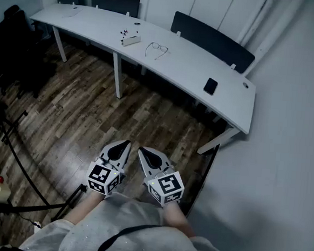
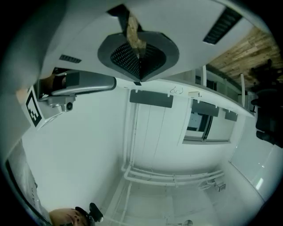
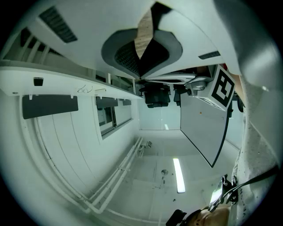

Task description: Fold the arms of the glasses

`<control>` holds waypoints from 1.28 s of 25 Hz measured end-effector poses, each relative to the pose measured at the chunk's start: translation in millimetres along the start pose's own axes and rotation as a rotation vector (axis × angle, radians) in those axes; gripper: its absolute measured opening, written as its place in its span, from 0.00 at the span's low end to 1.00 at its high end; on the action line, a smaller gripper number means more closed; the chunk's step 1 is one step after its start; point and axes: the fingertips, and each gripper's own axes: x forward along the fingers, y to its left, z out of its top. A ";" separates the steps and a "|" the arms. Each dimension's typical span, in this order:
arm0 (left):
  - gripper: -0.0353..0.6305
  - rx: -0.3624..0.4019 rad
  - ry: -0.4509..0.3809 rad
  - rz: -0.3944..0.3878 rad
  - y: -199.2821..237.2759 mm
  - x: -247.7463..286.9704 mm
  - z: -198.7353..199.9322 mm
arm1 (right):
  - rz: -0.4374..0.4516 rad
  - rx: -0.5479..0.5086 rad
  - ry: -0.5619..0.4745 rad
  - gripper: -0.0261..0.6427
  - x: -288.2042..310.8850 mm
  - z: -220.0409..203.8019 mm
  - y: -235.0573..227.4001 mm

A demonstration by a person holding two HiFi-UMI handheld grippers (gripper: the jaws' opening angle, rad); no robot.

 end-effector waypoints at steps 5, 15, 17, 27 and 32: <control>0.08 -0.001 -0.006 -0.001 1.2 3.2 3.6 | -0.002 -0.003 0.004 0.07 0.5 2.1 -2.5; 0.08 -0.023 -0.013 0.053 7.7 0.1 -4.2 | -0.012 0.113 -0.066 0.07 -7.3 -1.3 -15.9; 0.08 -0.031 -0.015 0.076 10.7 -5.4 -10.1 | -0.009 0.126 -0.075 0.07 -7.4 -5.6 -15.5; 0.08 -0.039 -0.012 0.074 56.6 43.4 -14.6 | -0.001 0.135 -0.035 0.07 44.4 -15.2 -55.4; 0.08 -0.026 -0.008 0.032 110.8 102.2 6.6 | -0.016 0.123 -0.032 0.07 107.7 2.5 -98.5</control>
